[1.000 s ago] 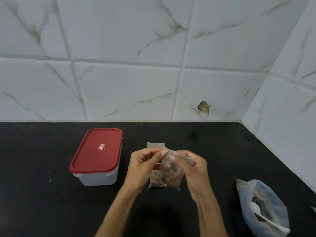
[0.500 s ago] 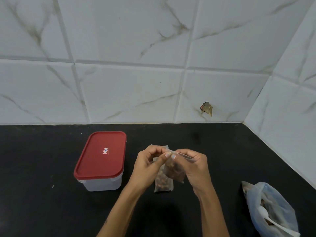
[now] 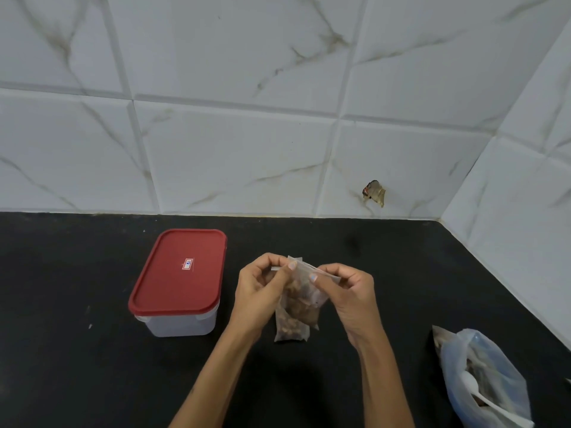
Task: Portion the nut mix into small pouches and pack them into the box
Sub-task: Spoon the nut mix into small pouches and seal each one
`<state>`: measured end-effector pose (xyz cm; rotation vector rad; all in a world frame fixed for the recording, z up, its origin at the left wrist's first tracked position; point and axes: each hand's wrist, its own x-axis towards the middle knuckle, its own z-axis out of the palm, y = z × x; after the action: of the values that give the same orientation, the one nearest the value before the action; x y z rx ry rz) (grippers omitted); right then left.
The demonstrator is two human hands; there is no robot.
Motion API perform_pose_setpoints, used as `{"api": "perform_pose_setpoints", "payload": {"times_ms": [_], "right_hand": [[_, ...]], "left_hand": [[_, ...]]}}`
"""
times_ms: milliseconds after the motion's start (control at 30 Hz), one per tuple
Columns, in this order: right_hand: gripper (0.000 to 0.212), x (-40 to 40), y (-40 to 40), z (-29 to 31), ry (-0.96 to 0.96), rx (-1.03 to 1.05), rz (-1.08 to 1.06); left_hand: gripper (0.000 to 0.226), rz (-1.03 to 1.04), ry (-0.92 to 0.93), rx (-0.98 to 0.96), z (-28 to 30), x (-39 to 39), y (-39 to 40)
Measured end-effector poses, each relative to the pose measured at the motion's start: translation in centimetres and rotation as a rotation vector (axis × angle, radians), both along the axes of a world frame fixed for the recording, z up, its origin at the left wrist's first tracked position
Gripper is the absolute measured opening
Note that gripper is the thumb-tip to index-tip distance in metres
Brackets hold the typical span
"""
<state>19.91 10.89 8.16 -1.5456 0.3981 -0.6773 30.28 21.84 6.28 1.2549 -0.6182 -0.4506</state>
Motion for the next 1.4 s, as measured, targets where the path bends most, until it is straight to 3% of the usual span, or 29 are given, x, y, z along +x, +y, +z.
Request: {"api": "perform_pose_setpoints", "payload": {"times_ms": [233, 333, 467, 667, 1200, 1400], "right_hand": [[0.010, 0.5, -0.3, 0.0, 0.017, -0.026, 0.047], [0.013, 0.8, -0.5, 0.0, 0.026, 0.006, 0.040], [0.004, 1.0, -0.8, -0.5, 0.068, 0.073, 0.050], [0.013, 0.9, -0.9, -1.3, 0.039, 0.156, 0.036], [0.021, 0.7, -0.9, -1.4, 0.026, 0.113, -0.069], [0.013, 0.6, -1.1, -1.0, 0.077, 0.040, 0.002]], "left_hand": [[0.025, -0.096, 0.141, -0.008, -0.2, 0.0, -0.3], [0.018, -0.155, 0.198, -0.041, -0.1, 0.0, -0.2], [0.011, -0.132, 0.177, -0.037, -0.5, 0.4, -0.1], [0.007, -0.082, 0.156, -0.015, -0.9, 0.8, -0.2], [0.014, -0.066, 0.173, 0.024, -1.2, 1.2, 0.1], [0.014, -0.122, 0.196, 0.015, -1.0, 1.5, 0.4]]}}
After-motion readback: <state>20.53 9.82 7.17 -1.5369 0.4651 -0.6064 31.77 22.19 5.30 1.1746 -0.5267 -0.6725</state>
